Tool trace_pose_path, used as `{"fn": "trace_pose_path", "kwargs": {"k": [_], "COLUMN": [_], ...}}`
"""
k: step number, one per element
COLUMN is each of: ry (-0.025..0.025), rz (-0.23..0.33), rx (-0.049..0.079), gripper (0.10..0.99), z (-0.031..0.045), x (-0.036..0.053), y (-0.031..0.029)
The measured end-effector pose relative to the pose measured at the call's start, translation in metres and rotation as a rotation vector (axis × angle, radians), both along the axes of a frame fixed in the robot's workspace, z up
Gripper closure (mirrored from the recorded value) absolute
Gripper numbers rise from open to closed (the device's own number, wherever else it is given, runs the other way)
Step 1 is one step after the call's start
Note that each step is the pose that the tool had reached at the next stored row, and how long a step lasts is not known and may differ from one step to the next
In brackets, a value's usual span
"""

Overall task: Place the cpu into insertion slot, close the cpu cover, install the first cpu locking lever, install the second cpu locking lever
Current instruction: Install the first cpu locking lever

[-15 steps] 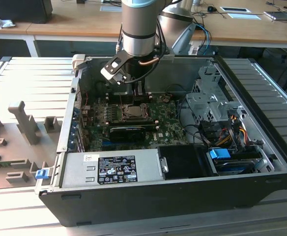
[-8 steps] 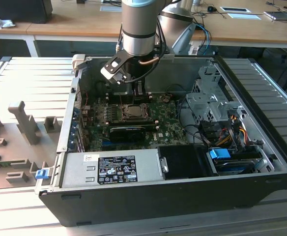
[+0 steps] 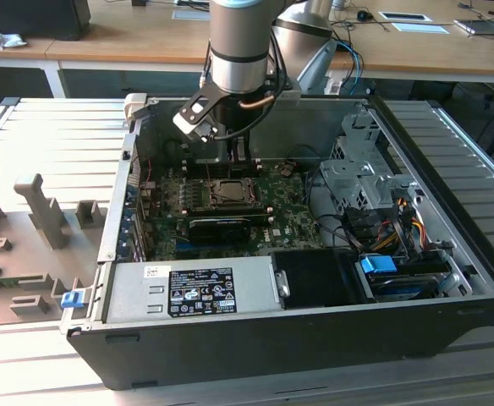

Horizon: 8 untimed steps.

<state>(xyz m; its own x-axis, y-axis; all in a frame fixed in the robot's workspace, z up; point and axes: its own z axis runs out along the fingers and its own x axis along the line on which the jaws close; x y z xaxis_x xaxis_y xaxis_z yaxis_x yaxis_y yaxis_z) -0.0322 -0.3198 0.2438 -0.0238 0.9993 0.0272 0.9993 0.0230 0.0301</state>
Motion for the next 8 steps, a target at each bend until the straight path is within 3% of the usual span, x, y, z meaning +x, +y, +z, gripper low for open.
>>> {"fn": "trace_pose_path", "kwargs": {"k": [8], "ry": [0.0001], "rz": [0.0], "rx": [0.0], "gripper": [0.98], "z": [0.001], "x": [0.0], "y": [0.0]}}
